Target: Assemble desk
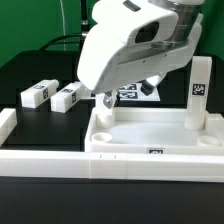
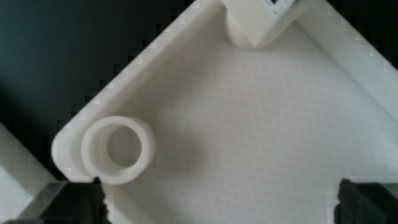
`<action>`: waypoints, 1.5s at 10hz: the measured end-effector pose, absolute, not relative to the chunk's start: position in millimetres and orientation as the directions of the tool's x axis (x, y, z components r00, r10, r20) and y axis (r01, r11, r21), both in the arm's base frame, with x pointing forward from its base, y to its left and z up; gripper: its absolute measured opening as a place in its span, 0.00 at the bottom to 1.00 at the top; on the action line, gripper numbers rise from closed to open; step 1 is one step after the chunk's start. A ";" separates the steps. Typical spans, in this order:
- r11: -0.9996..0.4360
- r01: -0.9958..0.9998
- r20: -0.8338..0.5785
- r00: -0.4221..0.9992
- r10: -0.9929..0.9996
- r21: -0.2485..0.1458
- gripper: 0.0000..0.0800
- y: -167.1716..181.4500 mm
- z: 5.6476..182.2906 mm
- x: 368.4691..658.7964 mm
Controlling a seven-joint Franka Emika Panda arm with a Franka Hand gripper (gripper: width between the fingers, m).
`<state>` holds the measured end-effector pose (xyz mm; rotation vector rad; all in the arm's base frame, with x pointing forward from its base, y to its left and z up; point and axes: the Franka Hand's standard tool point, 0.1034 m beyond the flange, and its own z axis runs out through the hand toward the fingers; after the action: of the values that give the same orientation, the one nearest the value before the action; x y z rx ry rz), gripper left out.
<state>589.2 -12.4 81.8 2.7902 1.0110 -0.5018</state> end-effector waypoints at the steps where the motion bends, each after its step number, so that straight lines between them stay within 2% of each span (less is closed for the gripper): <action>1: -0.802 0.597 -0.351 0.758 0.550 0.031 0.81 -12.2 81.5 589.0; 2: -0.844 0.533 -0.347 0.803 0.483 0.060 0.81 -11.9 81.3 589.0; 3: -0.854 0.516 -0.346 0.815 0.465 0.066 0.81 -13.1 81.5 588.9; 5: -0.919 0.394 -0.323 0.872 0.367 0.019 0.81 -45.6 92.9 581.5; 8: -0.929 0.369 -0.305 0.886 0.349 0.008 0.81 -113.3 94.8 567.0; 13: -0.931 0.366 -0.306 0.887 0.346 0.009 0.81 -107.2 93.9 567.8; 15: -0.984 0.175 -0.315 0.933 0.173 -0.023 0.81 -139.0 89.8 548.2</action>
Offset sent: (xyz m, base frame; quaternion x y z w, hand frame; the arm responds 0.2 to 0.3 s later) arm -0.0176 -0.0410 0.0174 0.0654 0.0082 0.1753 0.9823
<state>548.2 -139.0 89.8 3.0831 0.2769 -0.5018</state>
